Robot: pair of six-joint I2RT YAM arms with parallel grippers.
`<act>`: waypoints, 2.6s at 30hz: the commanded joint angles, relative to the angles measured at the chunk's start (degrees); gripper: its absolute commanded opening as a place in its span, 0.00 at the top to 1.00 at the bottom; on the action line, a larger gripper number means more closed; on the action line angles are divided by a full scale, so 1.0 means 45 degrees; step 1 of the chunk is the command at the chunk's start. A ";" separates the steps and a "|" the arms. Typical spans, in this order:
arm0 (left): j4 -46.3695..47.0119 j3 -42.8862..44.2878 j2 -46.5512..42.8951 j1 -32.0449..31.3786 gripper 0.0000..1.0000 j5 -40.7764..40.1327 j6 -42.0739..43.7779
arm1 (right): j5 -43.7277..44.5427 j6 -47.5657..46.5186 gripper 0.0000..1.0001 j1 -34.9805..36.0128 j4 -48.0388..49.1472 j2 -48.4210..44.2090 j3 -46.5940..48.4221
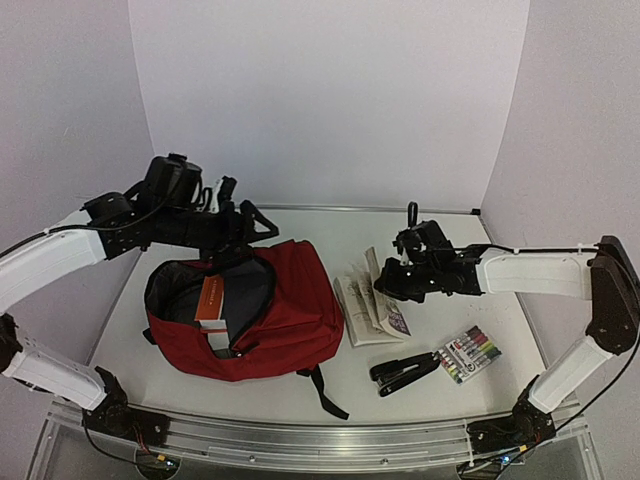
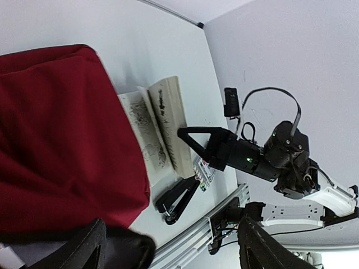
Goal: Pack the student bag
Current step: Pick up the book from the center of the board.
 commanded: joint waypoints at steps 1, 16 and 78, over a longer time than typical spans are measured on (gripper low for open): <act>0.2160 0.1777 0.2396 -0.1065 0.19 -0.0179 -0.0149 | -0.0232 0.0433 1.00 0.0046 0.1267 -0.0677 -0.0236; 0.5061 0.3895 0.8227 -0.1220 0.16 0.1909 -0.1294 | -0.0743 0.0521 1.00 0.0046 0.1767 -0.1355 -0.0981; 0.6185 0.5346 0.8858 -0.1203 1.00 0.3515 0.1030 | -0.3861 -0.0589 0.02 -0.2995 0.0243 -0.5481 -0.1930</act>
